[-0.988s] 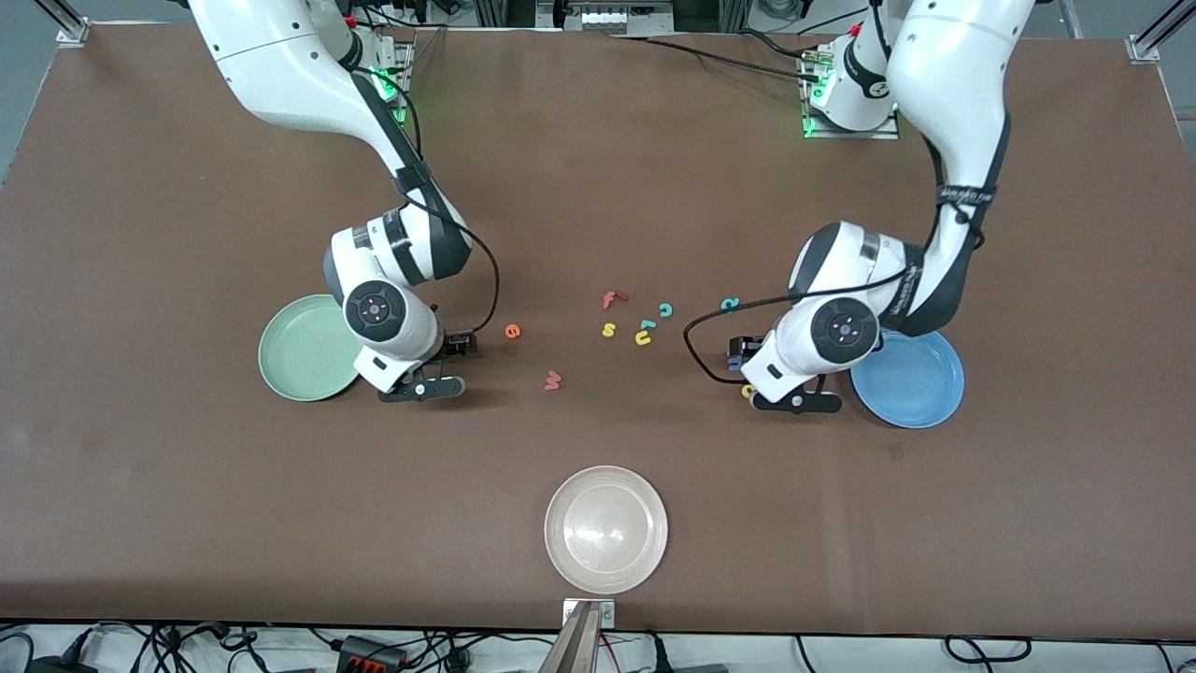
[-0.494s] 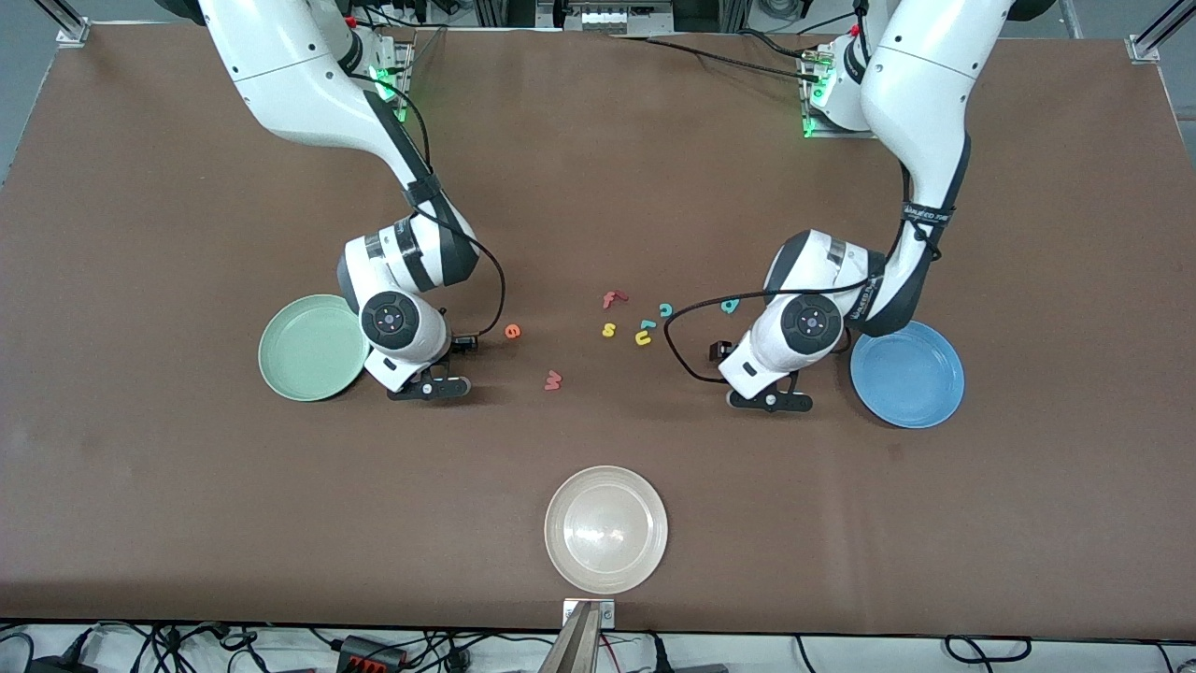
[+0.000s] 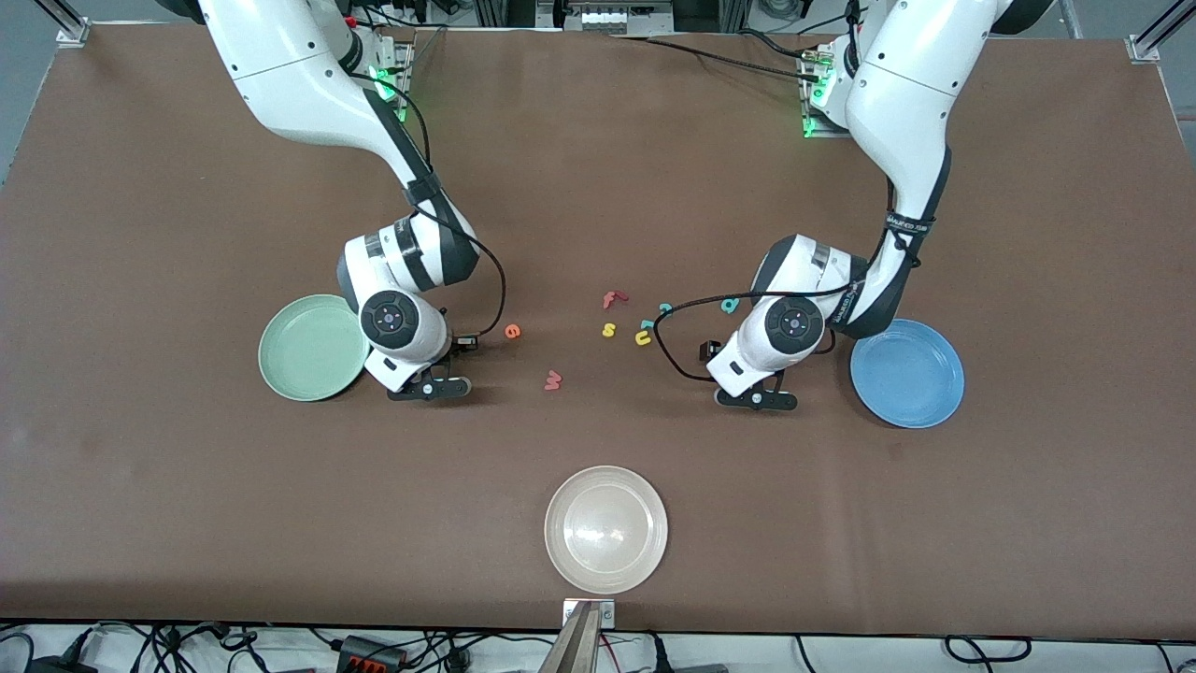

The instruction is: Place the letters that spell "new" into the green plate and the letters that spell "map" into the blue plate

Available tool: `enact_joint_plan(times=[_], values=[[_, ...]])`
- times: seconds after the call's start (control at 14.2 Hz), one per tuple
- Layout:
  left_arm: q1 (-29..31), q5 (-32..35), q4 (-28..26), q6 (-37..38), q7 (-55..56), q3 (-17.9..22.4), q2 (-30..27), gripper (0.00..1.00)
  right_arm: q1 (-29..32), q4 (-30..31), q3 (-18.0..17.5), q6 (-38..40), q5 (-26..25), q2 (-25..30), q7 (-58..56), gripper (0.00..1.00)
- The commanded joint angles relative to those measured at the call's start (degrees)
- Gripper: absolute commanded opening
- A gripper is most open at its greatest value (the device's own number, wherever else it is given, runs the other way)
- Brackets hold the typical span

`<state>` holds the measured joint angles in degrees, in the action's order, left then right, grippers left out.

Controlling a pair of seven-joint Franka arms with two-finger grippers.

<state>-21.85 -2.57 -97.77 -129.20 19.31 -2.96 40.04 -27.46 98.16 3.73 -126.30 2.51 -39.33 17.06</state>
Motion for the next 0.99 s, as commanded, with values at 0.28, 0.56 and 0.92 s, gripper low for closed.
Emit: enact_joint_plan(times=[0.28,0.56,0.92], values=[[-0.2,-0.7,-0.6,-1.2,0.3,0.1,0.1,0.38,7.9,-0.3,2.3,8.9,0.2,7.6,-10.4,0.03],[-0.2,-0.8,-0.6,-1.1,0.3,0.1,0.1,0.16,16.0,3.3,2.5,14.7,-0.7,11.5,-15.5,0.03],[1.2,-0.2,0.7,3.7,-0.3,0.8,-2.1,0.04,16.6,8.1,3.0,8.8,-2.3,10.0,-15.4,0.04]])
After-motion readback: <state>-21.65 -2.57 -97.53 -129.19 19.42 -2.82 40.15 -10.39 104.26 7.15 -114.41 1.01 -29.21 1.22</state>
